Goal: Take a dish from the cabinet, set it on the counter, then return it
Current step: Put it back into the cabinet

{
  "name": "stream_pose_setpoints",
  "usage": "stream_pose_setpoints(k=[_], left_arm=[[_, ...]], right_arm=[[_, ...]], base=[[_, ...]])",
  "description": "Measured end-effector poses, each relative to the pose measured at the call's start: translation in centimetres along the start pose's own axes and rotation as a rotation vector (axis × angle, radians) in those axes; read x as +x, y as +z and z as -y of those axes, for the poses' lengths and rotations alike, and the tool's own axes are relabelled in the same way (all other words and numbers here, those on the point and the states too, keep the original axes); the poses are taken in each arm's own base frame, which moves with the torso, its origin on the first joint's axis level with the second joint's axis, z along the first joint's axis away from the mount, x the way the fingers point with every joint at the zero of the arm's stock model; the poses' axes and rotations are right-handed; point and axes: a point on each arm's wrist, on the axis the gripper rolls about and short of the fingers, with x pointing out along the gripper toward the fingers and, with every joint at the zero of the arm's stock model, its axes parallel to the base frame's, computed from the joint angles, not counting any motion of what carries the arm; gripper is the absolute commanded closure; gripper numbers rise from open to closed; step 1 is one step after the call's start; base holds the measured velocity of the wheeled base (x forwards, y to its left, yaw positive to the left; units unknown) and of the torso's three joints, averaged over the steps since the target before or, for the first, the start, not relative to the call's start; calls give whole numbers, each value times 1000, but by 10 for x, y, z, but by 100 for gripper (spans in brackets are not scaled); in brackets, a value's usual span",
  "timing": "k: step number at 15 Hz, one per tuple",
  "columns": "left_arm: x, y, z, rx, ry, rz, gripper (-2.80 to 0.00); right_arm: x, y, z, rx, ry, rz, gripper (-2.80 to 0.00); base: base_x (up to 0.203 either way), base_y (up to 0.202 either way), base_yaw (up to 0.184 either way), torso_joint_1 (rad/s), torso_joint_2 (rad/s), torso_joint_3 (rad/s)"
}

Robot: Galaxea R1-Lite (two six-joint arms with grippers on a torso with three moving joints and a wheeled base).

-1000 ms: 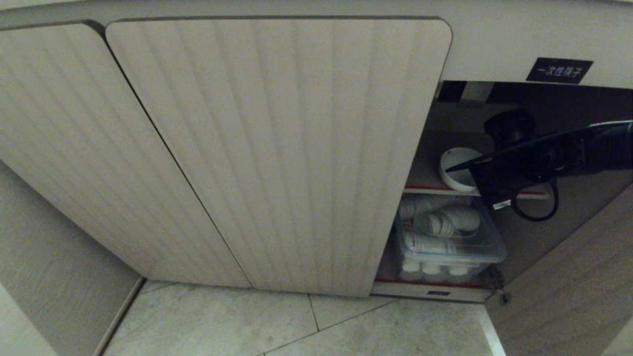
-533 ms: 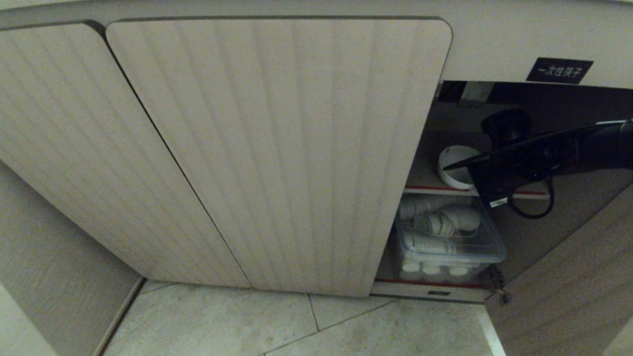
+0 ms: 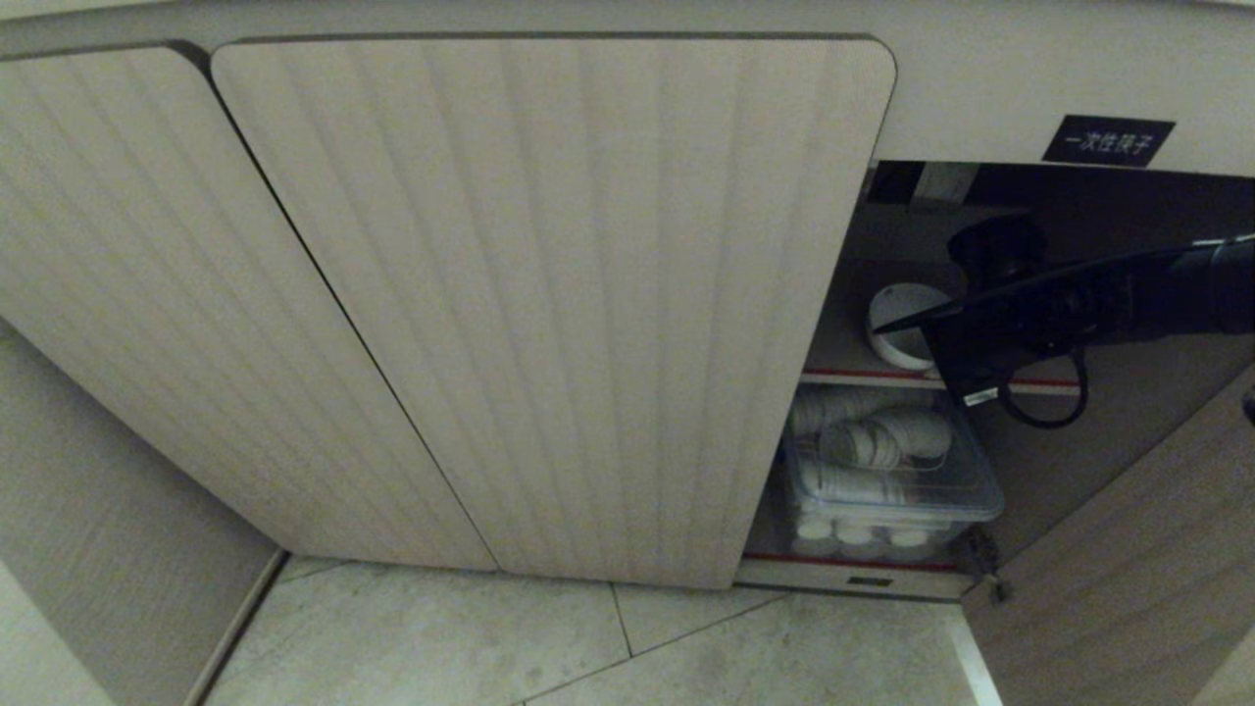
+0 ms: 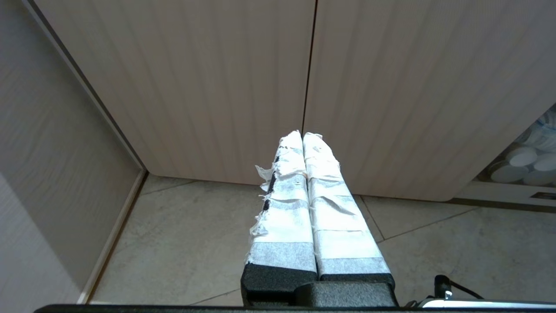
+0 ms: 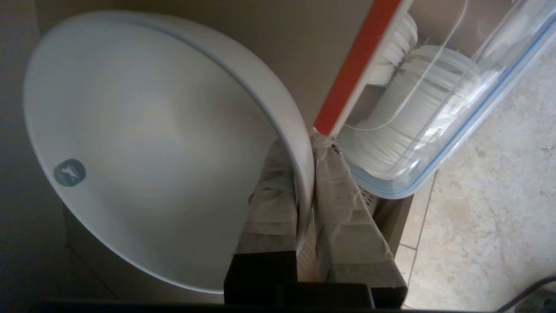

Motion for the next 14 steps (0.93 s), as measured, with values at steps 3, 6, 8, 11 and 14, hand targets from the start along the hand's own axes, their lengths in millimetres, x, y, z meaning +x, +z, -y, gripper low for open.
stream_pose_setpoints(k=[3, 6, 8, 11, 14], left_arm=[[0, 0, 0, 0, 0, 0, 0], [0, 0, 0, 0, 0, 0, 0], [0, 0, 0, 0, 0, 0, 0], [0, 0, 0, 0, 0, 0, 0], [0, 0, 0, 0, 1, 0, 0]], right_arm=[[2, 1, -1, 0, 2, 2, 0], [3, 1, -2, 0, 5, 4, 0], [4, 1, -3, 0, 6, 4, 0], [4, 1, -3, 1, 9, -2, 0], [3, 2, -4, -6, 17, -22, 0]], base=[[0, 0, 0, 0, 0, 0], [0, 0, 0, 0, 0, 0], [0, 0, 0, 0, 0, 0], [0, 0, 0, 0, 0, 0], [0, 0, 0, 0, 0, 0]])
